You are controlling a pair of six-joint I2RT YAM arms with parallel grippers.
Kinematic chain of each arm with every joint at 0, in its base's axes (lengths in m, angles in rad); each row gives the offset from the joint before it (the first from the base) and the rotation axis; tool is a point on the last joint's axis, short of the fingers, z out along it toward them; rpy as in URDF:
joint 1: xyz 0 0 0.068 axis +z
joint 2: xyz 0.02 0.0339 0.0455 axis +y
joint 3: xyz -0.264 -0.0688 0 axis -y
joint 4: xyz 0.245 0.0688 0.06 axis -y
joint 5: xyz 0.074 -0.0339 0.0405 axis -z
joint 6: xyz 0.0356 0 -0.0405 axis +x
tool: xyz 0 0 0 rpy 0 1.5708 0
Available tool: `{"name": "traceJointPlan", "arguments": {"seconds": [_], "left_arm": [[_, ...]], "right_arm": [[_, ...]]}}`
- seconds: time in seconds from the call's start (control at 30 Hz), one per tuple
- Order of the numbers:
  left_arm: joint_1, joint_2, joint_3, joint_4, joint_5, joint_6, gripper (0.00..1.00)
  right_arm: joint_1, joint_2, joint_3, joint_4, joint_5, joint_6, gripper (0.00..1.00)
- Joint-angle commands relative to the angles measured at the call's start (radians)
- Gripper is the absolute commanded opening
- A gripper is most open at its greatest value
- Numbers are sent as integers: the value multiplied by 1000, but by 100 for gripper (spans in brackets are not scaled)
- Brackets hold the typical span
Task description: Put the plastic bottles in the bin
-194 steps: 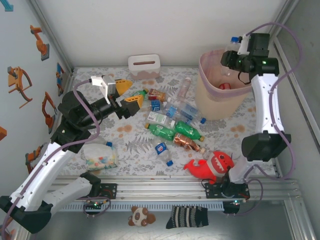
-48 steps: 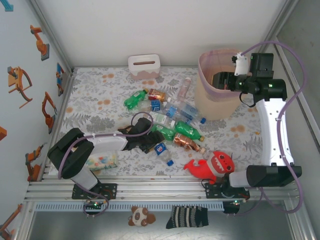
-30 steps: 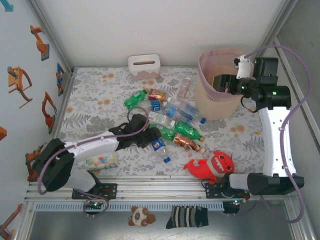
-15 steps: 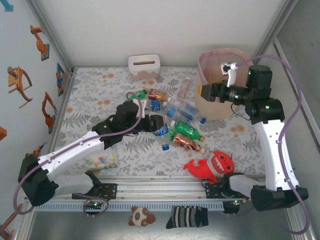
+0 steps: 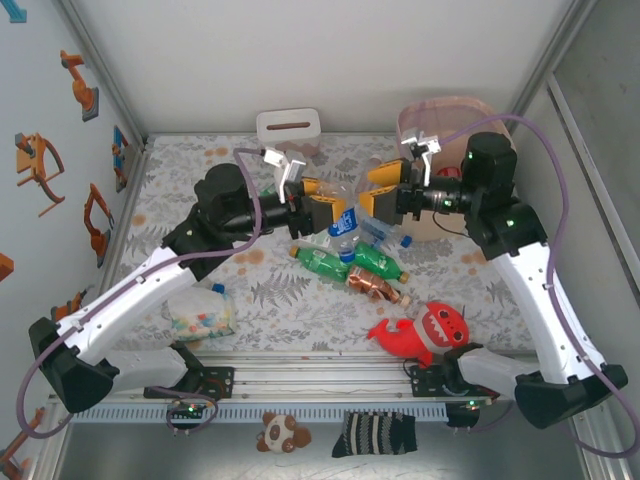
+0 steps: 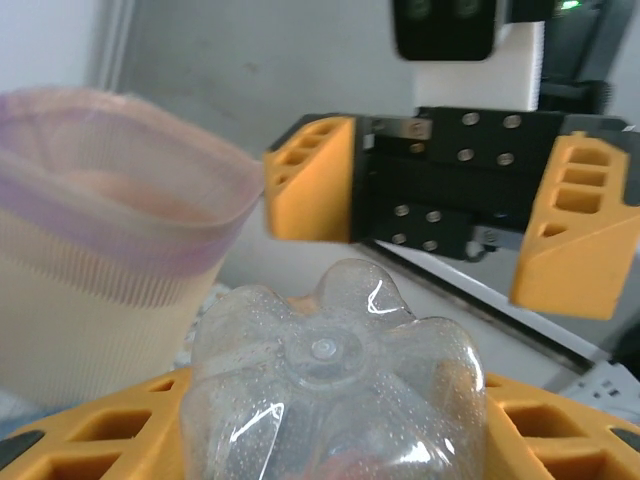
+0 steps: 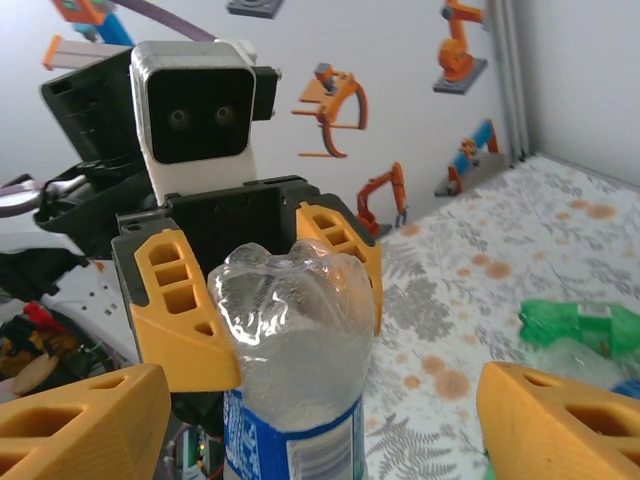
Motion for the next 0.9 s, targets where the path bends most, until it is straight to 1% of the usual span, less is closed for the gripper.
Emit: {"name": "traceJointPlan", "arguments": {"seconds": [0.0,0.17,0.37,0.53,0.77,0.87], "left_arm": [[3,1,43,99,130,79,51],[3,-20,64,121,165,128,50],[5,-46,73,121,163,173,49],[4,-54,79,127,166,182,49],[5,-60,70,147,170,176,47],[5,-64,63,143,162,173,49]], "right_arm": [[38,-36,-11,108,-45,-60,83],[85,-29,0,101,-95,-135,84],[128,14,36,-24,-120,-206,82],[147,26,35,-38,-130,-213,74],[158,29,47,-35,-138,-214,60],[161,29,54,-36,-138,-213,56]]}}
